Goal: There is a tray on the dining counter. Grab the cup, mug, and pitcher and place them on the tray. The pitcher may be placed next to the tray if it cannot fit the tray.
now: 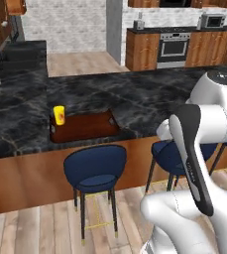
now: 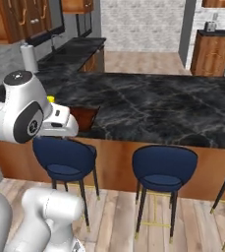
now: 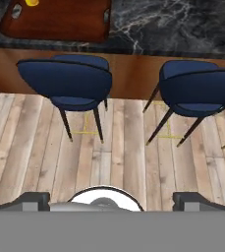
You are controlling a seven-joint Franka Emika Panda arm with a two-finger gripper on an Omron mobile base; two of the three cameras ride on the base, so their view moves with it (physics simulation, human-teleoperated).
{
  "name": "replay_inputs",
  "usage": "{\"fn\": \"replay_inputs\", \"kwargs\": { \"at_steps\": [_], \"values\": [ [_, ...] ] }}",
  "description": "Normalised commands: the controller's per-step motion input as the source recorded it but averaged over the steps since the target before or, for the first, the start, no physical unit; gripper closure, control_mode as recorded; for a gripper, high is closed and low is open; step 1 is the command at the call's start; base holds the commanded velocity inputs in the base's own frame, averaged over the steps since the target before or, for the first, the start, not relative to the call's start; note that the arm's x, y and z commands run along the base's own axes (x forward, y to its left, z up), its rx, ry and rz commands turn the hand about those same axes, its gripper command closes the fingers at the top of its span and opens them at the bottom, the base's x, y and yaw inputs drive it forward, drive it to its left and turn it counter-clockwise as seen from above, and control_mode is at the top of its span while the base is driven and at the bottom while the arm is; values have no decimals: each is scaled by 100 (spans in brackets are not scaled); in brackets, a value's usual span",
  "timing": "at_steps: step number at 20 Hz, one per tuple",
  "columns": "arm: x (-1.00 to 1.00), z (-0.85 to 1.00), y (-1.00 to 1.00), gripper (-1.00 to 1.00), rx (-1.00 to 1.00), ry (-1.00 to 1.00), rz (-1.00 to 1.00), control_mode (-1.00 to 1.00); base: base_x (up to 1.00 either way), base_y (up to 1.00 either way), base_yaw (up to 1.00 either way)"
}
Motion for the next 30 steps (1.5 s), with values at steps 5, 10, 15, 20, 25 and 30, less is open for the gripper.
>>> {"fn": "replay_inputs", "kwargs": {
  "at_steps": [5, 10, 15, 20, 25, 30],
  "values": [
    [0, 0, 0, -100, 0, 0, 0, 100, -20, -100, -6],
    [0, 0, 0, -100, 0, 0, 0, 100, -8, -100, -5],
    [0, 0, 0, -100, 0, 0, 0, 100, 0, -100, -2],
    [0, 0, 0, -100, 0, 0, 0, 100, -11, -100, 0],
    [0, 0, 0, -100, 0, 0, 0, 100, -4, -100, 0],
    [0, 0, 0, -100, 0, 0, 0, 100, 0, -100, 0]
  ]
}}
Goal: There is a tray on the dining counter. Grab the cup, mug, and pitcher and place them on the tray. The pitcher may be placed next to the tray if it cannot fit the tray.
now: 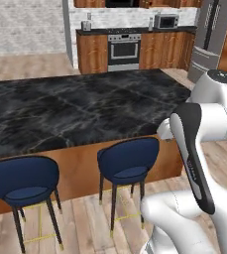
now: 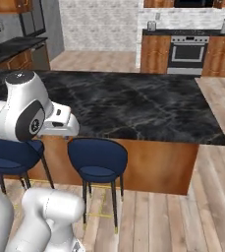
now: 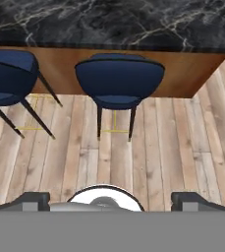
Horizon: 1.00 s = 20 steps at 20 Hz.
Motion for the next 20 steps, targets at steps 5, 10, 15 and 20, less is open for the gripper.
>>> {"fn": "replay_inputs", "kwargs": {
  "at_steps": [5, 10, 15, 20],
  "values": [
    [0, 0, 0, -100, 0, 0, 0, 100, 0, -100, 0],
    [0, 0, 0, -100, 0, 0, 0, 100, 0, -100, 0],
    [0, 0, 0, -100, 0, 0, 0, 100, 0, -100, 0],
    [0, 0, 0, -100, 0, 0, 0, 100, 3, -100, 0]
  ]
}}
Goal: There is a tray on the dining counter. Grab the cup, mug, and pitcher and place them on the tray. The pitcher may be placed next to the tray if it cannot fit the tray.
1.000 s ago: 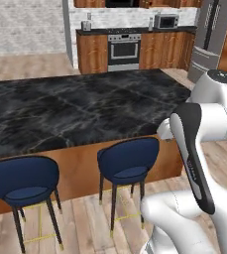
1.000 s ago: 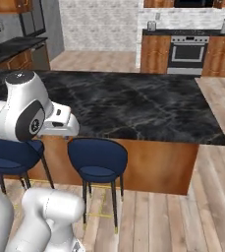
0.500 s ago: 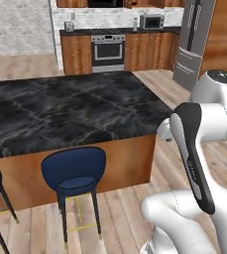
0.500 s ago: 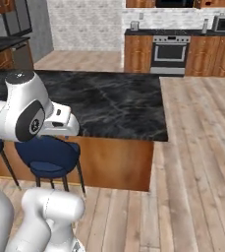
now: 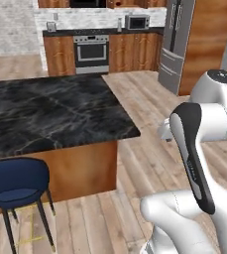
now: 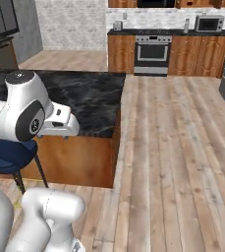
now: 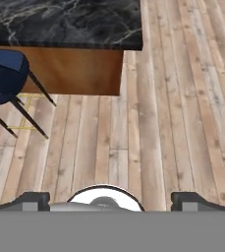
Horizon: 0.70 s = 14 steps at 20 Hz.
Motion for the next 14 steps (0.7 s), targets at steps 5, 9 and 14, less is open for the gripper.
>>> {"fn": "replay_inputs", "kwargs": {
  "at_steps": [5, 9, 14],
  "values": [
    [0, 0, 0, -100, 0, 0, 0, 100, 2, -100, 0],
    [0, 0, 0, -100, 0, 0, 0, 100, 14, -100, 0],
    [0, 0, 0, -100, 0, 0, 0, 100, 42, -100, 1]
  ]
}}
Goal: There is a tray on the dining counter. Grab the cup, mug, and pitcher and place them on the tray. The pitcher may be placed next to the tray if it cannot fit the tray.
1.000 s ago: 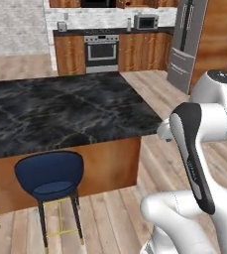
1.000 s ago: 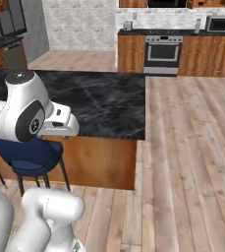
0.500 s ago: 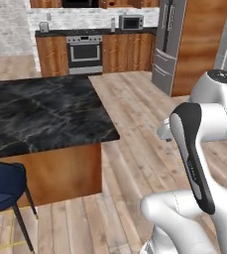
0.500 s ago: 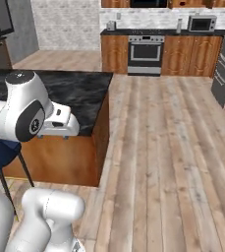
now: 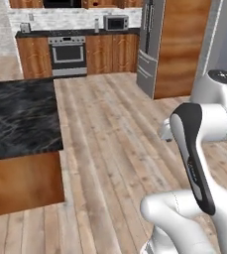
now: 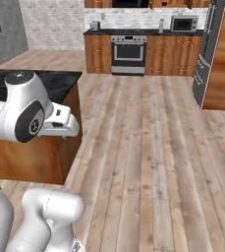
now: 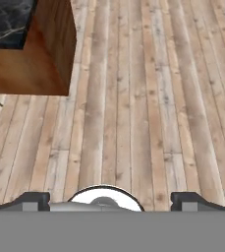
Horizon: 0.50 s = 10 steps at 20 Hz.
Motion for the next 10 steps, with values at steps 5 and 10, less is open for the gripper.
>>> {"fn": "replay_inputs", "kwargs": {
  "at_steps": [5, 10],
  "values": [
    [0, 0, 0, -100, 0, 0, 0, 100, 98, -79, 11],
    [0, 0, 0, -100, 0, 0, 0, 100, 100, -30, 10]
  ]
}}
